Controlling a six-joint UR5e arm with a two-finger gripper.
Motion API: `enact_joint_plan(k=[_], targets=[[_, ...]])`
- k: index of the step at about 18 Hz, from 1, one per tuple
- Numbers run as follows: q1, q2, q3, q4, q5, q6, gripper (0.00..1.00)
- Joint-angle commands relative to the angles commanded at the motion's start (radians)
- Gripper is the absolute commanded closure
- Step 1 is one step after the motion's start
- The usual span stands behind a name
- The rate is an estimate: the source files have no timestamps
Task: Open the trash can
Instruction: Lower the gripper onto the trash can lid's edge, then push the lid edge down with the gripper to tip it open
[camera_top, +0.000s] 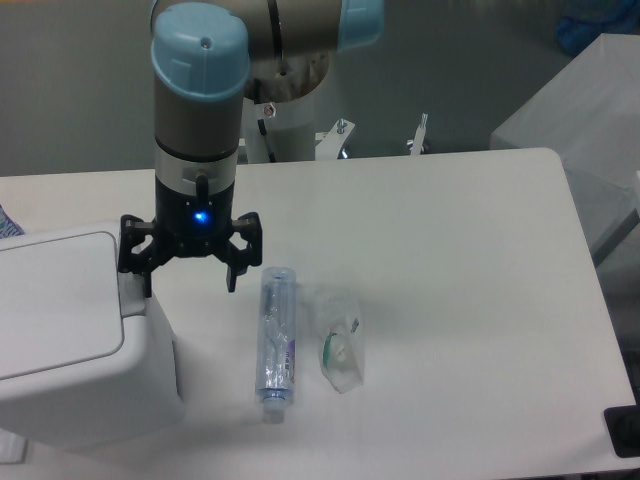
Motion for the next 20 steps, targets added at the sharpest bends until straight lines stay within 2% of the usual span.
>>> enact_joint_plan(k=[2, 5, 20], targets=[[0.003, 0.008, -0.004, 0.0, -0.047, 0.0, 0.0], [0.0, 0.017, -0.017, 0.002, -0.045, 0.0, 0.0], [-0.002, -0.006, -0.021, 0.005, -0.04, 0.002, 0.0]])
